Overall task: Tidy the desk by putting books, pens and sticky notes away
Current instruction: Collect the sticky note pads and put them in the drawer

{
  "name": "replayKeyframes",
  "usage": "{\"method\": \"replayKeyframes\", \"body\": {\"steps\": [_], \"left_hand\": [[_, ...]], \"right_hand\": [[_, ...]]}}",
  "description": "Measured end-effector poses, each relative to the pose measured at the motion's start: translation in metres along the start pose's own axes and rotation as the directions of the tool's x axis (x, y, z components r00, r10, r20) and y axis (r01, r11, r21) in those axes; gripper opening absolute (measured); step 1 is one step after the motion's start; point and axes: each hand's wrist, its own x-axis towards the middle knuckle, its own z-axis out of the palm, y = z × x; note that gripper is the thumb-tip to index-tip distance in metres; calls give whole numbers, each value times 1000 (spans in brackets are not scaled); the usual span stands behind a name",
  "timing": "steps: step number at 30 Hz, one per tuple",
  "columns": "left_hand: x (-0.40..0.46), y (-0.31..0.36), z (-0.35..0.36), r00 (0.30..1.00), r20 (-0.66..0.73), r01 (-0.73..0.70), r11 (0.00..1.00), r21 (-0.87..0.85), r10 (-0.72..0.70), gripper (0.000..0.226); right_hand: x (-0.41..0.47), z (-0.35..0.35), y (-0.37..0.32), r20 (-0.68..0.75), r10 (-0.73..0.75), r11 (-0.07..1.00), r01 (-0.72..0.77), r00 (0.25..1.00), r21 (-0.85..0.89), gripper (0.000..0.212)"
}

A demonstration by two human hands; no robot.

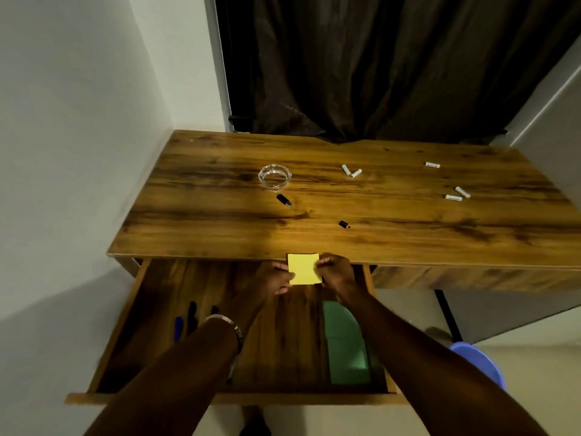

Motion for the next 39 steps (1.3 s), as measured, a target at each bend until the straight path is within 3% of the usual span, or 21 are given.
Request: {"method": "replayKeyframes", "body": {"steps": [4, 7, 10, 13, 15, 19, 30, 35, 39], "left_hand": [[-10, -26, 30, 1000, 7, 3, 1000, 14, -4, 30], [-8, -46, 53, 999, 11, 31, 997, 72, -32, 29], [-10, -66, 71, 999, -20, 29, 985, 168, -26, 26], [-11, -81, 87, 1000, -20, 23, 982, 190, -19, 6], [-10, -86, 95, 999, 42, 21, 991, 130, -26, 16], [-9, -92, 107, 988, 149, -68, 969, 239, 32, 28], [5, -100, 121, 982, 184, -79, 828, 556, -30, 44], [5, -103, 122, 982, 185, -77, 838, 540, -29, 43], [1, -96, 113, 989, 138, -121, 861, 494, 59, 34]], "right_hand": [[-7, -18, 33, 45, 60, 992, -54, 997, -113, 10], [-17, -26, 51, -65, 25, 959, -42, 998, -280, 19], [-29, -35, 66, -4, 20, 943, -20, 1000, -333, 27], [-34, -44, 84, 88, 47, 932, -13, 995, -361, 37], [-33, -45, 92, 111, 89, 927, -42, 990, -373, 41], [-34, -47, 99, 135, 154, 907, -86, 979, -413, 50], [-27, -40, 104, 150, 198, 885, -111, 969, -452, 59], [-27, -38, 104, 157, 197, 888, -109, 968, -446, 61], [-33, -37, 100, 147, 110, 884, -29, 983, -466, 56]]}}
